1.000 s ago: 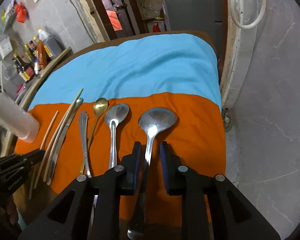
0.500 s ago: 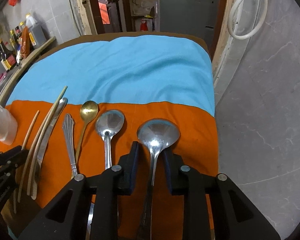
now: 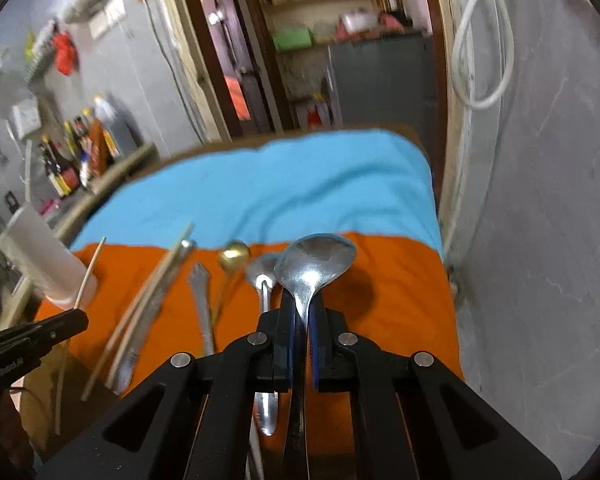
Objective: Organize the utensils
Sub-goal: 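Grasp the large silver ladle spoon by its handle with the right tool, then carry the chopstick into the basket with the left tool while the right tool brings the ladle over it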
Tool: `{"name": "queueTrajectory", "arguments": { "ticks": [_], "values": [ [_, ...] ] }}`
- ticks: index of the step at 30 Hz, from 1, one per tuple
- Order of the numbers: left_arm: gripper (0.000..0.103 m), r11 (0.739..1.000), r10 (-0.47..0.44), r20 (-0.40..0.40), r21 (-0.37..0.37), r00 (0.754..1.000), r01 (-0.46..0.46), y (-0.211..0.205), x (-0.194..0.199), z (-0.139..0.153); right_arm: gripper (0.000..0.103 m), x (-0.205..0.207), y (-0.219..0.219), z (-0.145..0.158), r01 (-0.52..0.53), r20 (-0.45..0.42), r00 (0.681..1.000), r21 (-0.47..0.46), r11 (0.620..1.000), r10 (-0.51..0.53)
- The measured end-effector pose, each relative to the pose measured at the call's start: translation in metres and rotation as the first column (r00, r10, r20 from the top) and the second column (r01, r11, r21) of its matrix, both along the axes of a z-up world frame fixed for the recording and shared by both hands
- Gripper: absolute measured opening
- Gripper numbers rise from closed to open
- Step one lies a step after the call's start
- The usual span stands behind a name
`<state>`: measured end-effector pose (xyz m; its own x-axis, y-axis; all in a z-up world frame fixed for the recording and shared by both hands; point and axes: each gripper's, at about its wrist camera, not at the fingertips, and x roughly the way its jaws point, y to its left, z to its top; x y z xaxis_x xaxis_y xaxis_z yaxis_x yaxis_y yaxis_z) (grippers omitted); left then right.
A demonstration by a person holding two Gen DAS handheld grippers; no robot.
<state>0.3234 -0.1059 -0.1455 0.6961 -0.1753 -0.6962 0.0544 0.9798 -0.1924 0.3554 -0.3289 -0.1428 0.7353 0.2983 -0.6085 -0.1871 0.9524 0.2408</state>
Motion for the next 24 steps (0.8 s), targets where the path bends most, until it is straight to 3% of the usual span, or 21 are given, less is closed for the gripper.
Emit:
{"name": "queueTrajectory", "arguments": {
  "ticks": [4,11,24],
  "values": [
    [0.002,1.0,0.005,0.072,-0.008,0.997,-0.004,-0.005,-0.006,0.015,0.004,-0.011,0.004,0.011,-0.014,0.076,0.997,0.04,0.999,0.011],
    [0.002,0.999,0.03,0.18,-0.032,0.983,-0.025,0.008,-0.011,0.04,0.002,-0.02,0.023,0.031,-0.03,0.176,0.984,0.03,0.999,0.024],
    [0.002,0.994,0.057,0.25,-0.108,0.967,-0.03,0.061,-0.024,0.083,0.002,-0.033,0.081,0.074,-0.104,0.258,0.961,-0.006,0.995,0.102]
  ]
}}
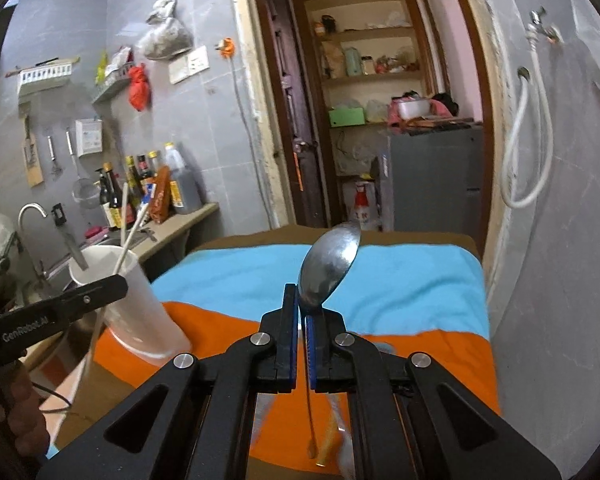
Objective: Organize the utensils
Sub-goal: 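Carry the chopstick into the basket with the left tool while the right tool brings the ladle over it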
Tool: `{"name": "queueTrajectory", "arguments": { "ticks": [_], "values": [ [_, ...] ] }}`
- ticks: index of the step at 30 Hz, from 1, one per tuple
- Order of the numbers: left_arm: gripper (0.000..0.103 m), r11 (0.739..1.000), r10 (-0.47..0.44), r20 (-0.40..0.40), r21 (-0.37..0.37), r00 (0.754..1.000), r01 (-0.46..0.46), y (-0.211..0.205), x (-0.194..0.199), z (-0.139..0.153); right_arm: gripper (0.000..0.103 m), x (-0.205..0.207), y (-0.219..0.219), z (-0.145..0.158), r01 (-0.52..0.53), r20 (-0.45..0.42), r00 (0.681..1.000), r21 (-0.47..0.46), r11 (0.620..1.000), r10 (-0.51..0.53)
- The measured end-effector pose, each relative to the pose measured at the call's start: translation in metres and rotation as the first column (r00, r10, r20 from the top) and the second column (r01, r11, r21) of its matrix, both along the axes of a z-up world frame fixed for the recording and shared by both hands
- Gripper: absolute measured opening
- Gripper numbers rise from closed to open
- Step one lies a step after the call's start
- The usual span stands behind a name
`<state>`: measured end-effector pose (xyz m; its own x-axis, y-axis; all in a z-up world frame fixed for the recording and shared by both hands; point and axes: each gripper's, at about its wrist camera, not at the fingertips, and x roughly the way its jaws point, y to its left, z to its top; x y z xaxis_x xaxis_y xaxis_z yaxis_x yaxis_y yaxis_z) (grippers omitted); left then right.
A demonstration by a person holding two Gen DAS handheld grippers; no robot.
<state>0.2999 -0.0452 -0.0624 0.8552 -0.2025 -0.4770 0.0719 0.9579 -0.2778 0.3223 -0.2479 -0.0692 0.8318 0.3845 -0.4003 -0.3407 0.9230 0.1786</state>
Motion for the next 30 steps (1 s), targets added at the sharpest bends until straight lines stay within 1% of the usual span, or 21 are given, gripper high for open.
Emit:
{"name": "queueTrajectory", "arguments": {
  "ticks": [3,8,12,17,18,20,22,24,30],
  "values": [
    [0.002,0.999,0.007,0.022,-0.035,1.0,-0.006,0.02,-0.003,0.014,0.002,-0.002,0.016,0.016,-0.026,0.021,0.999,0.017,1.0,0.026],
    [0.002,0.997,0.03,0.076,-0.069,0.997,-0.025,0.06,0.0,0.039,0.002,0.001,0.048,0.049,-0.098,0.097,0.991,0.076,0.992,0.091],
    [0.002,0.991,0.08,0.122,-0.116,0.989,-0.066,0.108,0.011,0.06,0.002,0.01,0.079,0.074,-0.169,0.168,0.975,0.127,0.977,0.146],
    [0.002,0.973,0.165,0.154,-0.186,0.974,-0.135,0.169,0.027,0.07,0.002,0.025,0.114,0.096,-0.24,0.24,0.951,0.187,0.953,0.193],
    [0.002,0.967,0.185,0.163,-0.205,0.969,-0.15,0.182,0.031,0.069,0.002,0.026,0.119,0.098,-0.248,0.248,0.948,0.193,0.949,0.197],
    [0.002,0.96,0.211,0.169,-0.219,0.963,-0.173,0.201,0.037,0.066,0.002,0.031,0.131,0.099,-0.26,0.257,0.944,0.197,0.945,0.206],
    [0.002,0.956,0.221,0.169,-0.234,0.961,-0.179,0.213,0.043,0.061,0.002,0.035,0.141,0.095,-0.266,0.256,0.943,0.195,0.944,0.213],
    [0.002,0.951,0.217,0.167,-0.257,0.962,-0.17,0.221,0.047,0.053,0.002,0.038,0.151,0.088,-0.267,0.242,0.945,0.182,0.946,0.22],
    [0.002,0.933,0.213,0.166,-0.327,0.963,-0.15,0.22,0.054,0.036,0.002,0.042,0.164,0.059,-0.258,0.179,0.955,0.109,0.96,0.236]
  ]
}}
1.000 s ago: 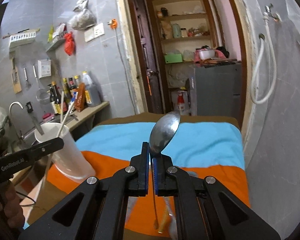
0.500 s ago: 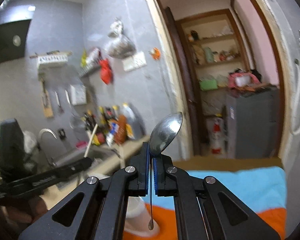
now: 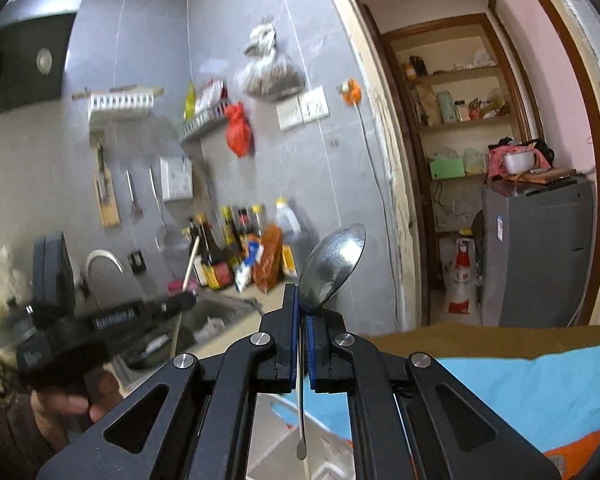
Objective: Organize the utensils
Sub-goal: 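Carry the chopstick into the basket with the left tool while the right tool brings the ladle over it, then move both tools back down to the utensils on the cloth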
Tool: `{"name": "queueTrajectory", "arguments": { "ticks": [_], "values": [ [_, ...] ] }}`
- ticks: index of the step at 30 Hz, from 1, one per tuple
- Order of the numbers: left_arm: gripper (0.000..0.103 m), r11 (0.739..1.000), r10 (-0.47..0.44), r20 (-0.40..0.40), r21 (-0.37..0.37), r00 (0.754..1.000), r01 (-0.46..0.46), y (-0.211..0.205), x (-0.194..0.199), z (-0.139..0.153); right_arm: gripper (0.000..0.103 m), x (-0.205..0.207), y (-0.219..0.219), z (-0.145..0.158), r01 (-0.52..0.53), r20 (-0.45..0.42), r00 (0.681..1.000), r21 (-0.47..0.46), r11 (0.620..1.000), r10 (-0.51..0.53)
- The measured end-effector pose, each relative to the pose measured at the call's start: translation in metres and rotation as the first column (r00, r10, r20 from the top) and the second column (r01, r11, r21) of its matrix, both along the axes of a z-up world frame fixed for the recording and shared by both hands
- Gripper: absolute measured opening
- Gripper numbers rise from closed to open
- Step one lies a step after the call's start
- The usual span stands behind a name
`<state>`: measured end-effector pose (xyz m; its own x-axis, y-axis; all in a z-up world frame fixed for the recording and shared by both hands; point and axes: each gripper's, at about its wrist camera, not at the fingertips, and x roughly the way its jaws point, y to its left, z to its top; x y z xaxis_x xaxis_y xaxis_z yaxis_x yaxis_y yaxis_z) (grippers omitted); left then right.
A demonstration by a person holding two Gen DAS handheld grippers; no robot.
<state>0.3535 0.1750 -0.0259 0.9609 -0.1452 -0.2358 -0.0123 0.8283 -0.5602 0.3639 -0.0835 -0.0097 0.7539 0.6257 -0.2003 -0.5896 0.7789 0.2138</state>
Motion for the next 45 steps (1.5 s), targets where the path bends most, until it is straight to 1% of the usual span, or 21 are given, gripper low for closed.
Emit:
{"name": "queueTrajectory", "arguments": {
  "ticks": [4,10,17,18,20,21,22,24,26,27,29,30,31,32,33,35,36,38,40,42,45],
  "values": [
    [0.002,1.0,0.004,0.025,0.012,1.0,-0.005,-0.004,0.008,-0.002,0.002,0.001,0.0,-0.013,0.008,-0.017,1.0,-0.015,1.0,-0.008],
    [0.002,0.996,0.024,0.046,0.084,0.999,-0.028,-0.017,0.01,-0.014,0.002,-0.002,0.003,-0.027,0.022,0.001,1.0,-0.054,0.998,-0.022],
    [0.002,0.989,0.008,0.006,0.145,1.0,-0.009,-0.025,0.002,-0.03,0.004,-0.003,0.005,-0.04,0.026,-0.028,0.999,-0.102,0.994,-0.029],
    [0.002,0.989,0.002,-0.001,0.148,1.0,-0.001,-0.025,0.001,-0.03,0.006,-0.003,0.004,-0.041,0.024,-0.037,0.999,-0.102,0.994,-0.028],
    [0.002,0.988,-0.012,-0.024,0.156,1.0,0.016,-0.025,-0.003,-0.031,0.015,-0.003,0.003,-0.041,0.027,-0.056,0.998,-0.1,0.995,-0.033],
    [0.003,0.987,-0.018,-0.034,0.159,0.999,0.023,-0.025,-0.005,-0.031,0.024,-0.004,0.001,-0.041,0.024,-0.062,0.998,-0.091,0.996,-0.03],
    [0.003,0.987,-0.022,-0.046,0.16,0.999,0.029,-0.024,-0.007,-0.031,0.024,-0.005,-0.002,-0.04,0.027,-0.062,0.998,-0.08,0.996,-0.032],
    [0.009,0.987,-0.029,-0.064,0.155,0.998,0.039,-0.023,-0.011,-0.03,0.024,-0.007,-0.005,-0.038,0.035,-0.065,0.997,-0.07,0.997,-0.039],
    [0.023,0.988,-0.03,-0.069,0.148,0.997,0.04,-0.021,-0.015,-0.027,0.024,-0.008,-0.01,-0.033,0.043,-0.068,0.997,-0.057,0.997,-0.047],
    [0.024,0.988,-0.029,-0.066,0.148,0.997,0.038,-0.022,-0.019,-0.025,0.025,-0.009,-0.012,-0.031,0.049,-0.068,0.996,-0.052,0.997,-0.052],
    [0.03,0.987,-0.029,-0.06,0.159,0.998,0.039,-0.025,-0.023,-0.02,0.032,-0.011,-0.019,-0.026,0.069,-0.068,0.995,-0.043,0.997,-0.072],
    [0.032,0.985,-0.029,-0.057,0.171,0.998,0.039,-0.028,-0.026,-0.016,0.041,-0.013,-0.023,-0.024,0.079,-0.066,0.994,-0.038,0.996,-0.082],
    [0.038,0.982,-0.03,-0.055,0.186,0.998,0.04,-0.032,-0.028,-0.013,0.051,-0.015,-0.027,-0.021,0.094,-0.063,0.993,-0.031,0.995,-0.096],
    [0.046,0.979,-0.029,-0.051,0.201,0.998,0.039,-0.036,-0.031,-0.01,0.055,-0.017,-0.032,-0.018,0.109,-0.06,0.992,-0.024,0.994,-0.11],
    [0.051,0.975,-0.026,-0.042,0.22,0.999,0.035,-0.043,-0.034,-0.006,0.06,-0.018,-0.036,-0.016,0.12,-0.059,0.991,-0.021,0.993,-0.121],
    [0.071,0.967,-0.013,-0.016,0.253,1.0,0.016,-0.055,-0.043,0.001,0.071,-0.021,-0.045,-0.01,0.146,-0.054,0.988,-0.018,0.989,-0.147],
    [0.076,0.965,-0.008,-0.005,0.263,1.0,0.009,-0.061,-0.046,0.005,0.077,-0.023,-0.051,-0.008,0.16,-0.046,0.986,-0.016,0.987,-0.161],
    [0.087,0.96,-0.001,0.018,0.279,1.0,-0.004,-0.075,-0.053,0.011,0.084,-0.027,-0.062,-0.003,0.183,-0.031,0.982,-0.015,0.983,-0.184],
    [0.094,0.956,0.008,0.03,0.294,1.0,-0.016,-0.087,-0.055,0.015,0.096,-0.031,-0.073,0.001,0.21,-0.015,0.977,-0.02,0.977,-0.21],
    [0.094,0.95,0.013,0.043,0.312,0.999,-0.026,-0.101,-0.058,0.018,0.103,-0.035,-0.085,0.004,0.233,0.003,0.972,-0.021,0.972,-0.233],
    [0.096,0.94,0.018,0.045,0.339,0.999,-0.032,-0.12,-0.06,0.02,0.103,-0.042,-0.104,0.006,0.271,0.023,0.962,-0.029,0.962,-0.27]
  ]
}}
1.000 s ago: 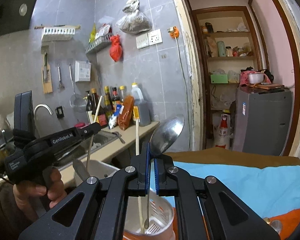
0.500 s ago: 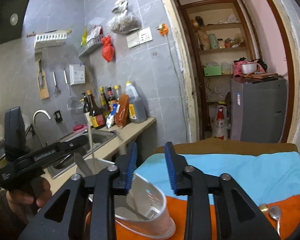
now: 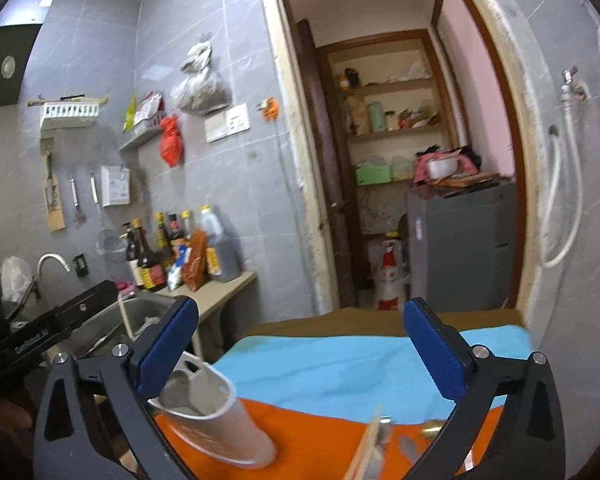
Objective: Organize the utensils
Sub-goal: 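Move both tools back down to the utensils on the cloth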
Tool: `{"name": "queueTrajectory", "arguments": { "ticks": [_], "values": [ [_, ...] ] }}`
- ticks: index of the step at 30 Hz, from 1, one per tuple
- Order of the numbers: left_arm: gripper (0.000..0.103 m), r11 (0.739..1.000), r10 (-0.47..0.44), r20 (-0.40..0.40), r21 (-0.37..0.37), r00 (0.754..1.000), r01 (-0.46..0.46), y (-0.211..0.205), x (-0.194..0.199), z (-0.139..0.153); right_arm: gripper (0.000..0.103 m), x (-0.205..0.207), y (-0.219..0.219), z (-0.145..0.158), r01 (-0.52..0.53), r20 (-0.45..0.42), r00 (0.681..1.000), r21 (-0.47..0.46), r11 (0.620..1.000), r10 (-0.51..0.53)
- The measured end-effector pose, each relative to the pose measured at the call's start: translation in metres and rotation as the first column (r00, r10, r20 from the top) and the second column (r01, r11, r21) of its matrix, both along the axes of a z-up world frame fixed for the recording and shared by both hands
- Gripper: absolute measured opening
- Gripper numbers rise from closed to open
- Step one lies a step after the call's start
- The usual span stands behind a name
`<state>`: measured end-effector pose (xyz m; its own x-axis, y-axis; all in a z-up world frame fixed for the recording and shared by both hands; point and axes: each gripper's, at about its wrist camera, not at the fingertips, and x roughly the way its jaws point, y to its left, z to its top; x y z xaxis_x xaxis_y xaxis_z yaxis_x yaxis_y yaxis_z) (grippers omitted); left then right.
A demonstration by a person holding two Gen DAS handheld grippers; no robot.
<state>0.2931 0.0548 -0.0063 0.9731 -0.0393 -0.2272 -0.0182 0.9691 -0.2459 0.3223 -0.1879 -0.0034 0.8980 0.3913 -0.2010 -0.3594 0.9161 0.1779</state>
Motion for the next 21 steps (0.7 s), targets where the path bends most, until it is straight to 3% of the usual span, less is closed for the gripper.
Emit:
{"name": "queueTrajectory", "arguments": {
  "ticks": [5,11,21],
  "values": [
    [0.096,0.999,0.015,-0.007,0.029,1.0,-0.015,-0.03,-0.006,-0.003,0.103,-0.006,-0.032,-0.004,0.068,-0.01,0.998,-0.053,0.996,-0.069],
    [0.096,0.997,-0.026,-0.038,0.074,0.999,0.029,-0.072,-0.011,-0.014,0.103,-0.012,-0.072,-0.016,0.129,-0.035,0.99,-0.099,0.987,-0.133],
    [0.096,0.985,-0.093,-0.189,0.128,0.978,0.118,-0.134,-0.004,-0.058,0.103,-0.01,-0.131,-0.058,0.189,-0.14,0.968,-0.153,0.97,-0.21]
  ]
}}
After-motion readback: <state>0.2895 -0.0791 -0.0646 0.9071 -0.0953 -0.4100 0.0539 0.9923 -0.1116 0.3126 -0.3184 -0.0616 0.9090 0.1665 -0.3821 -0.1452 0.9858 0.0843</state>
